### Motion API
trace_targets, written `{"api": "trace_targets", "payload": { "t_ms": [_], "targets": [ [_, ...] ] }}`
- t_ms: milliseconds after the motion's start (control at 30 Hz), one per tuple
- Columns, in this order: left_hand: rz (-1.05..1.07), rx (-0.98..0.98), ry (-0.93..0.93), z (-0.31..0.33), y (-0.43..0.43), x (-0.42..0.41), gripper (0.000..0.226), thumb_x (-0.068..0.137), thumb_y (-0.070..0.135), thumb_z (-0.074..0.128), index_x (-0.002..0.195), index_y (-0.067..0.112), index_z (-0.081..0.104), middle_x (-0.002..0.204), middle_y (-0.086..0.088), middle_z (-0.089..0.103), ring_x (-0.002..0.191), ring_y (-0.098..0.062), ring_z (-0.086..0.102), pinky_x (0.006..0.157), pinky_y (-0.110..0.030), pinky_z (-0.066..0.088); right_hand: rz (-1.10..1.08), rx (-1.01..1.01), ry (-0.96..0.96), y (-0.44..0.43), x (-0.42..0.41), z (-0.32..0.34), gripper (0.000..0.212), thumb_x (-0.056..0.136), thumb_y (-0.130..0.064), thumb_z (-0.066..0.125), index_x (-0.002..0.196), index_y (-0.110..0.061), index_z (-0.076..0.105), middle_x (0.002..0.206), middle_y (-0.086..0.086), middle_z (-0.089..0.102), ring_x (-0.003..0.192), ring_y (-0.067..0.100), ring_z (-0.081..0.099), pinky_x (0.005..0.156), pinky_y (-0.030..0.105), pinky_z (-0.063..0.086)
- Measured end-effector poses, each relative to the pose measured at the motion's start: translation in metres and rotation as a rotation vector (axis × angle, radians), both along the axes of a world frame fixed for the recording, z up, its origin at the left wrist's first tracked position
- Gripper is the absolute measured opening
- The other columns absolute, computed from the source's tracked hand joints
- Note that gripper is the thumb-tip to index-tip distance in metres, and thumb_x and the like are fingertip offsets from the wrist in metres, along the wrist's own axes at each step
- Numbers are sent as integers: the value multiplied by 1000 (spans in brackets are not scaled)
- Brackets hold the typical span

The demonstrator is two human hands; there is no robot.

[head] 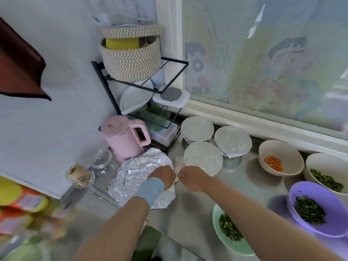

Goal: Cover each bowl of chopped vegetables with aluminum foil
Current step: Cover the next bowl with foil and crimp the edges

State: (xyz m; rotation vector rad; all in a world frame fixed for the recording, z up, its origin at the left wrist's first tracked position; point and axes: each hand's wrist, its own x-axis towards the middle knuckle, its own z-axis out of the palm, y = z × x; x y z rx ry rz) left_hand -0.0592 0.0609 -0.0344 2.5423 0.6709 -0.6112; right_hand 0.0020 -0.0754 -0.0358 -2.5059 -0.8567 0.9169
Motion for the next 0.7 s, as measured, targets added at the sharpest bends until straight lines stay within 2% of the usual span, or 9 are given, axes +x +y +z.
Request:
{"api": "trace_targets", "payload": {
  "t_ms": [133,200,300,400,467,533,567,600,700],
  "targets": [
    [45,-25,23,-24,69,-26,37,98,37,44,133,29,50,141,-1,46,125,-26,49,101,-40,44,-132,1,153,57,-11,-29,37,94,-30,48,130,-26,52,131,0,58,106,18,61,86,25,49],
    [47,-45,51,-36,95,-33,48,97,40,45,144,32,39,154,2,32,138,-25,37,110,-43,37,-213,-8,163,77,-11,-38,56,94,-26,49,148,-21,33,142,7,46,119,25,55,90,29,47],
    [-25,-39,84,-51,123,-36,63,98,42,46,154,33,19,163,4,10,149,-25,14,118,-49,25,-394,28,139,98,-3,-50,77,93,-22,52,155,-19,8,154,11,29,133,32,42,102,38,41],
    [-33,-89,113,-64,140,-37,66,98,40,47,155,32,15,164,5,10,150,-22,14,119,-48,24,-496,53,81,111,4,-60,78,91,-23,58,154,-21,11,141,9,50,115,30,57,92,38,48],
    [-16,-105,77,-66,148,-38,64,98,37,48,155,30,18,162,4,17,148,-22,19,117,-46,28,-566,63,55,116,8,-63,61,88,-25,60,144,-23,38,120,6,63,99,27,64,83,36,53],
    [10,-95,-29,-63,151,-38,60,99,31,48,153,28,22,159,2,25,145,-21,26,115,-43,32,-557,64,31,121,10,-62,24,82,-25,58,105,-19,64,89,2,68,75,19,64,67,28,51],
    [24,-88,-109,-61,152,-38,58,100,29,48,152,27,25,157,1,29,143,-21,29,115,-42,33,-532,71,43,122,9,-58,10,82,-24,57,83,-16,63,72,1,63,62,15,58,57,24,45],
    [43,-82,-204,-57,151,-38,55,99,26,47,151,25,28,155,1,32,142,-20,30,114,-40,33,-525,96,70,123,7,-53,15,84,-23,57,72,-14,58,64,0,57,54,13,52,50,23,39],
    [52,-30,-502,-41,146,-36,48,99,20,47,146,18,36,149,-2,38,136,-21,34,113,-35,30,-548,221,177,115,3,-37,23,92,-27,60,75,-12,56,62,1,52,51,14,45,47,24,32]
  ]
}}
